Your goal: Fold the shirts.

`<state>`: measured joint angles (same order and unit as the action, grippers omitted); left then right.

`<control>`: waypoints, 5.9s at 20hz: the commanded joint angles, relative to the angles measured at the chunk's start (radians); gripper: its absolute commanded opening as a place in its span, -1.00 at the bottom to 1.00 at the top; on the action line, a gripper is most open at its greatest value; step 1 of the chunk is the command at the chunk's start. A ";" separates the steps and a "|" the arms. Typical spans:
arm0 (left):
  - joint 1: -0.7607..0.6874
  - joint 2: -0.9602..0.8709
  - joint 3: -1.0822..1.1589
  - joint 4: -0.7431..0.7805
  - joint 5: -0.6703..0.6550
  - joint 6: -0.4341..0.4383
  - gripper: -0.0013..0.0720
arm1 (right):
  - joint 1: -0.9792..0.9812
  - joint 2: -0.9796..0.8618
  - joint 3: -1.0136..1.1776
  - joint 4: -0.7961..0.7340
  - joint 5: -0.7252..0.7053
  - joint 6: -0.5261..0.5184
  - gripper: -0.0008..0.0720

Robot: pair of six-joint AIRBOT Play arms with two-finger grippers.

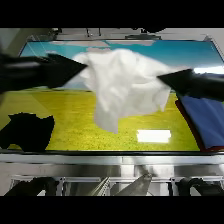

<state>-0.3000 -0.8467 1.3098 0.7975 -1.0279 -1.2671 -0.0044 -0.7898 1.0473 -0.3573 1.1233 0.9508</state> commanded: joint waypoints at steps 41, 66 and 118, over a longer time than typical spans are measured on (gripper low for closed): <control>0.459 -0.726 -0.351 0.012 -0.037 0.256 0.95 | -0.251 -0.380 -0.589 -0.299 -0.075 0.129 0.31; 0.465 0.022 0.201 -0.141 -0.200 0.253 -0.92 | -0.272 0.161 0.191 0.040 0.007 0.034 -0.93; 0.649 -0.138 -0.815 0.351 -0.152 -0.099 0.65 | -0.613 -0.684 -0.051 -0.628 0.142 0.071 -0.03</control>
<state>0.3489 -1.0420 0.4995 1.0821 -1.2430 -1.3445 -0.6037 -1.4731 1.0008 -0.9539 1.2842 1.0279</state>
